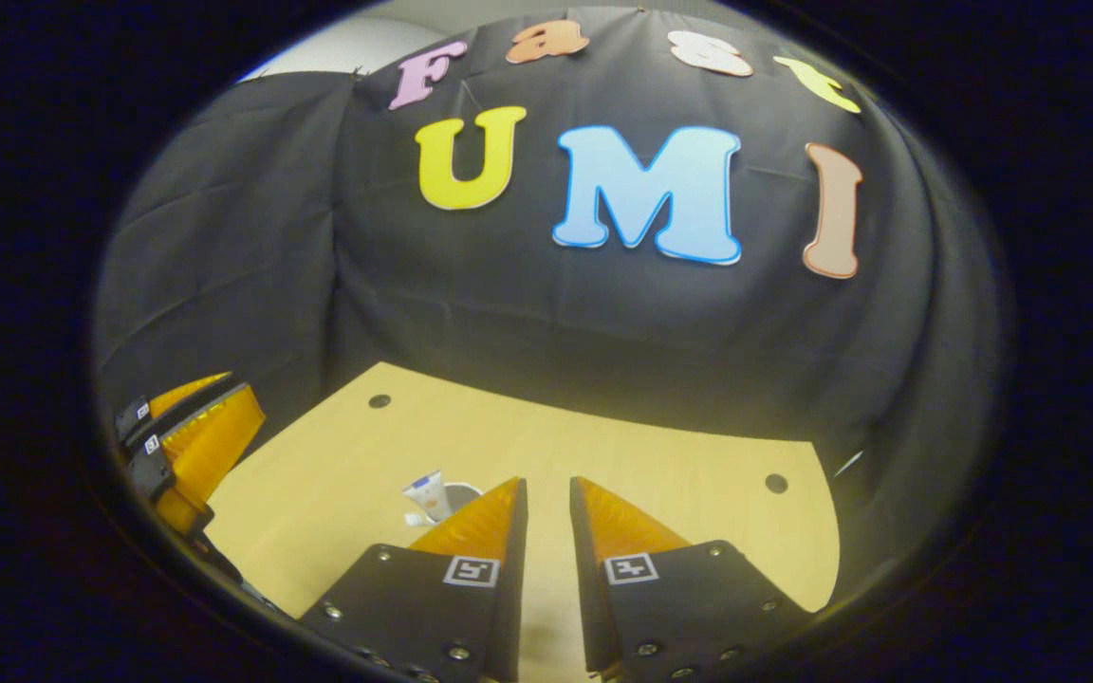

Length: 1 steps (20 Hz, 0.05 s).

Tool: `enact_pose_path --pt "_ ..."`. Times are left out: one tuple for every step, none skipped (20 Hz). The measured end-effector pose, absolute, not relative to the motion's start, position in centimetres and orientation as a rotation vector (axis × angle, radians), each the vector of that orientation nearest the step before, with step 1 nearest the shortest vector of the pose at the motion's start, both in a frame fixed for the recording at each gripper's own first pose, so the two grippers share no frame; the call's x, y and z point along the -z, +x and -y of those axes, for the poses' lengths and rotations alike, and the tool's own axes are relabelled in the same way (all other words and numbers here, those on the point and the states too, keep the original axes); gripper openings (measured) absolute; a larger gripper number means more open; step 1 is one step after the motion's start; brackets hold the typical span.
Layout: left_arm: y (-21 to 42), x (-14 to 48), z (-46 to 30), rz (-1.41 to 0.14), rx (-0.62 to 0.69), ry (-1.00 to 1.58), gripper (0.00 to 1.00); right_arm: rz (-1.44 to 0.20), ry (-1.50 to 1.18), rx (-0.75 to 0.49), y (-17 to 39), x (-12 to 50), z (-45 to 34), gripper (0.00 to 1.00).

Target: Put the toothbrush and toothpaste on the desktop into the cup, then pick up the cup and place it on the coaster on the desktop.

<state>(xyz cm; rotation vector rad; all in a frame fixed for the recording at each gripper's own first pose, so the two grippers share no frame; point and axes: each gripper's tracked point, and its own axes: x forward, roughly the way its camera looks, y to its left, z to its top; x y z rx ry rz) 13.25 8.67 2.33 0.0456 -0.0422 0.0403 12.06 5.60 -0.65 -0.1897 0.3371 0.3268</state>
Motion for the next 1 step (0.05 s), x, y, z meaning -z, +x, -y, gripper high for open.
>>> enact_pose_path --pt "13.19 -2.91 -8.13 0.057 -0.029 0.051 0.34 -0.310 -0.177 -0.320 11.82 -0.13 -5.59 0.28"
